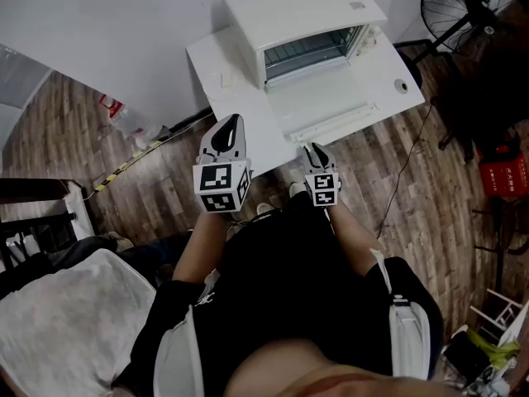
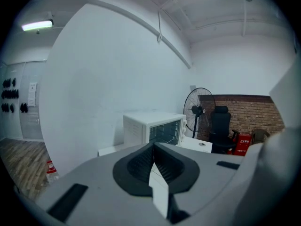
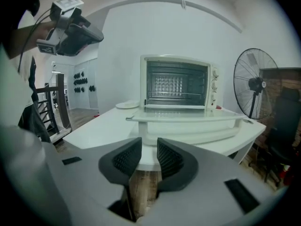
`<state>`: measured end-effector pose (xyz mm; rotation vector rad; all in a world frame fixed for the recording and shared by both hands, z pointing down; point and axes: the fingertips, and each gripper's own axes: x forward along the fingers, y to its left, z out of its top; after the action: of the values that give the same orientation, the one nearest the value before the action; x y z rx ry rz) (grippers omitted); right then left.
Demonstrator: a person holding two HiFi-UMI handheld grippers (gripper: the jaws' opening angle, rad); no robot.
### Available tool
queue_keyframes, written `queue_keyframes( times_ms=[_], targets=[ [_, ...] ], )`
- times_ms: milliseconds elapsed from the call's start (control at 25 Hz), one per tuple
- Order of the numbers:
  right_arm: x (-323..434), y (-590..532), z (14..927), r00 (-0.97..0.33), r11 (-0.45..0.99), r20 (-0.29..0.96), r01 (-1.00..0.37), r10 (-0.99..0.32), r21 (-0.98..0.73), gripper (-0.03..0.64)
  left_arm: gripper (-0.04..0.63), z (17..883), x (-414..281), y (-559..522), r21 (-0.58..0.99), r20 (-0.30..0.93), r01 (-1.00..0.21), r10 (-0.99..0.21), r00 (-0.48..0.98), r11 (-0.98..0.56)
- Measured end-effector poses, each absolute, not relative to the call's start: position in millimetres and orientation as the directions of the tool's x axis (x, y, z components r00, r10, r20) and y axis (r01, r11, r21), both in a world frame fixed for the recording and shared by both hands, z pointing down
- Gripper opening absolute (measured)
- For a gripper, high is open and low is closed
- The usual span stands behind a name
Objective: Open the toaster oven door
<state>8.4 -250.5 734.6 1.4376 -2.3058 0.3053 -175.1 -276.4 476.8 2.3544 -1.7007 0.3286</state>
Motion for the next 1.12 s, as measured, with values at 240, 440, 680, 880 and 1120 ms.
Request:
queue_keyframes(
  times_ms=[240,440,680,880,1120],
  targets=[
    [47,-239,685,-0.342,0.366,0.375,-0.930,-0.862,-0.007,0.002,0.012,475,-169,-279,0.072,0.281,-0.939,-0.897,0.342,-0.335],
    [64,-250,590,-0.309,0.313,0.208,-0.950,-0.928,-0.013,0.002,0.012,472,-155,-279,0.094,0.260,-0.924,-0.886,0.383,-0.371],
    [82,-264,496,-0.226,0.231,0.114,-0.972,-0.967,0.040,0.000,0.012,467,-136,-278,0.116,0.227,-0.908,-0.879,0.419,-0.402],
    [87,-274,442,-0.211,0.213,0.044,-0.976,-0.977,0.053,0.001,0.012,458,-124,-283,0.112,0.212,-0.902,-0.877,0.431,-0.416],
    [86,-284,435,-0.231,0.234,0.041,-0.970,-0.972,0.071,0.002,0.012,446,-117,-286,0.104,0.189,-0.905,-0.885,0.426,-0.414]
  ],
)
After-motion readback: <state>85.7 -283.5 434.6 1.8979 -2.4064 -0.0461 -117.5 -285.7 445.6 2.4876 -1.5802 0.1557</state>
